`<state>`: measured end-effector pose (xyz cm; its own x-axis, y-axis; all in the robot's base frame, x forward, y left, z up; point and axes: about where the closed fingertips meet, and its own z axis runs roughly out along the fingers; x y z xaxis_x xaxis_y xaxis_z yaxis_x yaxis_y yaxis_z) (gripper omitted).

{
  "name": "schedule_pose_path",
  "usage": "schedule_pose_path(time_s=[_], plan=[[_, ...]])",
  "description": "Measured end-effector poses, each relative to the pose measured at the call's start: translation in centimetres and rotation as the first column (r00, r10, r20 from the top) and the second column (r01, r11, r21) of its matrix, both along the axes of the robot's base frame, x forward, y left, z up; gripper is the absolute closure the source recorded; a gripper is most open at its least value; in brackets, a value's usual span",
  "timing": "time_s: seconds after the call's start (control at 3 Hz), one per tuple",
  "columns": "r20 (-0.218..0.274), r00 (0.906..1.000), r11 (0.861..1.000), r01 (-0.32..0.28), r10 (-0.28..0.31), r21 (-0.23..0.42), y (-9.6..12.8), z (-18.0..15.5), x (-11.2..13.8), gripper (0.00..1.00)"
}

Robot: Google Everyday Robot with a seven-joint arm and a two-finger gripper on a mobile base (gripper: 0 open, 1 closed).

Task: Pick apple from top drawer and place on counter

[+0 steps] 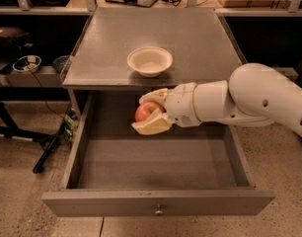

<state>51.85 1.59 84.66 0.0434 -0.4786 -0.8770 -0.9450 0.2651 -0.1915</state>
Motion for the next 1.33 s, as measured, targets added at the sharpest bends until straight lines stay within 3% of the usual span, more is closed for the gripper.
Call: schedule_pose_path(time_s=[0.33, 0.67, 1.33], plan=[[0.084, 0.9897, 0.992, 0.12, -0.116, -0.043, -3.4, 2.4, 1.0, 1.0], [0.155, 0.9657, 0.974, 0.22, -0.208, -0.061, -6.2, 4.4, 2.5, 1.0], [0.24, 0.8992, 0.917, 0.392, -0.366, -0.073, -10.8, 6.2, 7.2, 1.0]])
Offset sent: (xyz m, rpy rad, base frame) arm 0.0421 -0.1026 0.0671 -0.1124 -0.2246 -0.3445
